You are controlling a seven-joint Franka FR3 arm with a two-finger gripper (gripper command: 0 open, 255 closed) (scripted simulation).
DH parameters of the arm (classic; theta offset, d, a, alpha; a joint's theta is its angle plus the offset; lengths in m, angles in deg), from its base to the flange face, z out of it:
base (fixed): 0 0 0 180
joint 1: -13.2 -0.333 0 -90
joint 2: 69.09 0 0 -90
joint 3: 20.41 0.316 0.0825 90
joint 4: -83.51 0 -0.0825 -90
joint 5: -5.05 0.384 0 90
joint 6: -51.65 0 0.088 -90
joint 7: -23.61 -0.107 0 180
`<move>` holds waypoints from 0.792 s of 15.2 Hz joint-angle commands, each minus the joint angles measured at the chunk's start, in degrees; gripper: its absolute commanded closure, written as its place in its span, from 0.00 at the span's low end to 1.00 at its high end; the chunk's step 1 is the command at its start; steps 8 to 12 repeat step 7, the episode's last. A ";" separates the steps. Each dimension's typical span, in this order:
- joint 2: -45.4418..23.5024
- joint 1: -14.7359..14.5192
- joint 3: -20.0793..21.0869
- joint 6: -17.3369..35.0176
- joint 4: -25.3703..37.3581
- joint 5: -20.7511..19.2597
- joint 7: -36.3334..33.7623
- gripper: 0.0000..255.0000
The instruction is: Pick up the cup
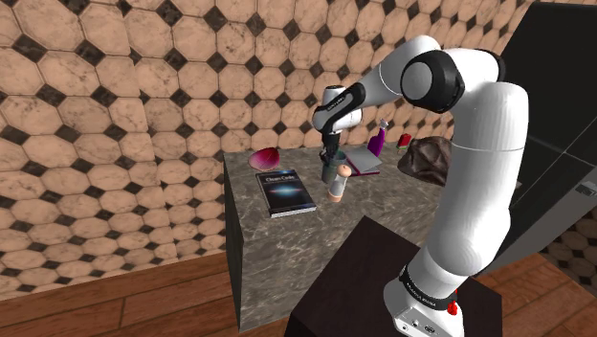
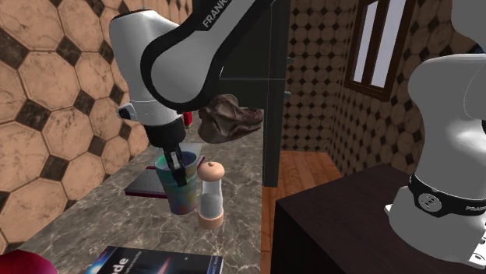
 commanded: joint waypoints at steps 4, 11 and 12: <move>2.63 -0.36 -0.34 -3.15 0.59 -0.62 -0.06 1.00; 3.20 -0.43 -0.40 -3.89 0.79 -0.76 -0.06 1.00; 3.20 -0.43 -0.40 -3.89 0.79 -0.76 -0.06 1.00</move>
